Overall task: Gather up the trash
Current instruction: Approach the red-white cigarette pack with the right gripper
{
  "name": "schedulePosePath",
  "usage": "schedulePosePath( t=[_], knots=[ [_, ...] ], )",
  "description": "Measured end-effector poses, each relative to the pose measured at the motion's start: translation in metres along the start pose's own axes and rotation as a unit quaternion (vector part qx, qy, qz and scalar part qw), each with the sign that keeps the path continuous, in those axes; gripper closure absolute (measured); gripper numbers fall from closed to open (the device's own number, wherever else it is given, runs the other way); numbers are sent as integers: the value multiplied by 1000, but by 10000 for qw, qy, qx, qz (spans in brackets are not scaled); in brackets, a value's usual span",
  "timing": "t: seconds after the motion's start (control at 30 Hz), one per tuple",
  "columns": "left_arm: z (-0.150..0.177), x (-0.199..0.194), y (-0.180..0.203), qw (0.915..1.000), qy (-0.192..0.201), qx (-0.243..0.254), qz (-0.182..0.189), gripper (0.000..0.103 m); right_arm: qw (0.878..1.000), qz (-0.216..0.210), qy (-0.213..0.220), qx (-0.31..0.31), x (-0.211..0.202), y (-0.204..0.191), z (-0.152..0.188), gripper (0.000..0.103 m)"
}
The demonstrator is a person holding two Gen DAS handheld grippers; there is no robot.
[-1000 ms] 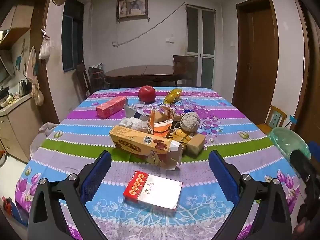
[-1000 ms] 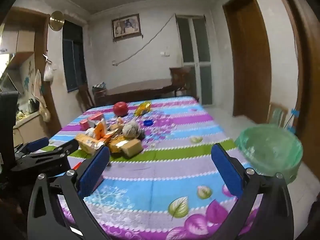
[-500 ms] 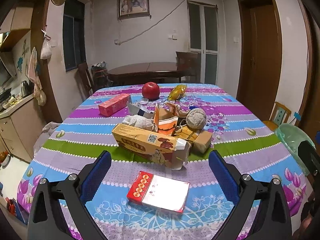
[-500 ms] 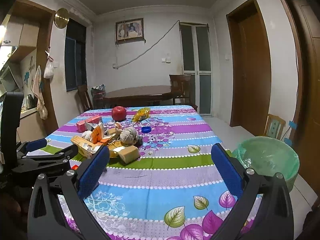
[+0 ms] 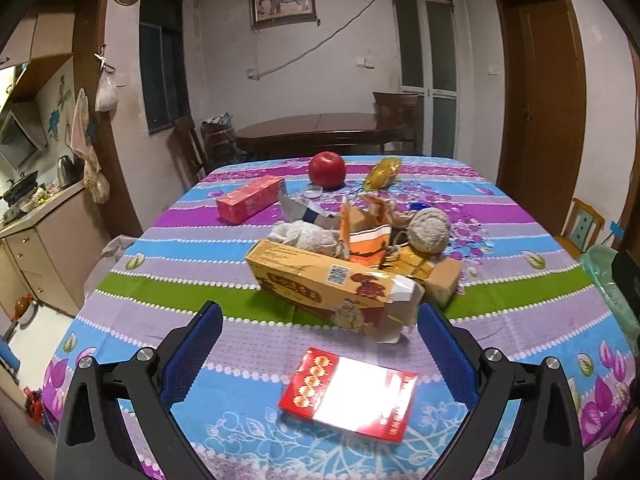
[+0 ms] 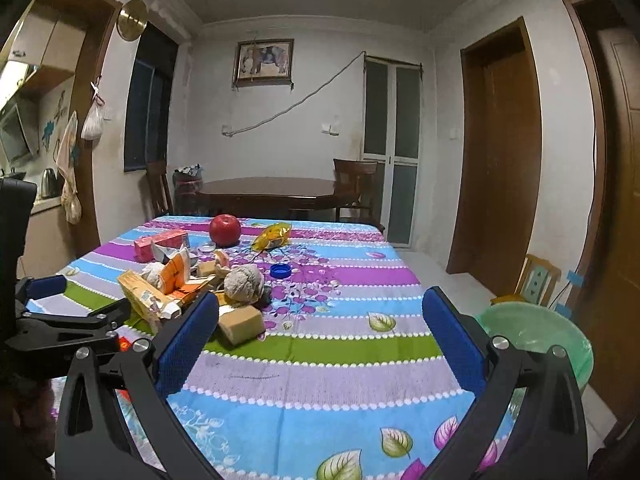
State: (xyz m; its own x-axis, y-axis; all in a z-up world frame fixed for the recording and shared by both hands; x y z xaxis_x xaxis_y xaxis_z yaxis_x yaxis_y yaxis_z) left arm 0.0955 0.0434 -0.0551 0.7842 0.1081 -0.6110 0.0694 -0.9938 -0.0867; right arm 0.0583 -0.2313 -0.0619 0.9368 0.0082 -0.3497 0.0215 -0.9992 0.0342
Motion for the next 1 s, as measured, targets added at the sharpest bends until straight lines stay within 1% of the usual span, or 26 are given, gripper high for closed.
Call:
schedulePosePath(
  t=[0.1, 0.43, 0.53, 0.83, 1.0],
  knots=[
    [-1, 5, -6, 10000, -22, -37, -76, 6, 10000, -14, 50, -9, 3, -3, -4, 5],
    [-1, 9, -23, 9995, -24, -165, -269, 6, 9999, -115, -24, -92, 12, -17, -10, 5],
    [-1, 13, -23, 9995, -59, -158, -271, 6, 9999, -76, -70, -134, 13, -17, -7, 5],
    [2, 19, -18, 9994, -104, -83, -312, 6, 9993, -153, -290, -152, 19, -21, 2, 5],
    [3, 22, -17, 9994, -144, -70, -322, 6, 9992, -160, -320, -199, 19, -23, 5, 5]
  ],
)
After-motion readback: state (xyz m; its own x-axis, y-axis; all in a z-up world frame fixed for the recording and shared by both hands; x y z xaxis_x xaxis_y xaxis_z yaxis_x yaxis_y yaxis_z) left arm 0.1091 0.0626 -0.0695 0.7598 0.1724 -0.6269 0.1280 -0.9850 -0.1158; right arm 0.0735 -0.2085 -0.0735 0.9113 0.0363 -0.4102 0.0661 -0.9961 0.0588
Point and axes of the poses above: each gripper's, at about its wrist camera, not at the fingertips, and x roughly the way its jaws point, y to its right, z to its underside, the point moved 6 cm from there along x, roughly the way its jaws point, and after that the axes turned 6 degrees about -y, right-handed, at the moved point
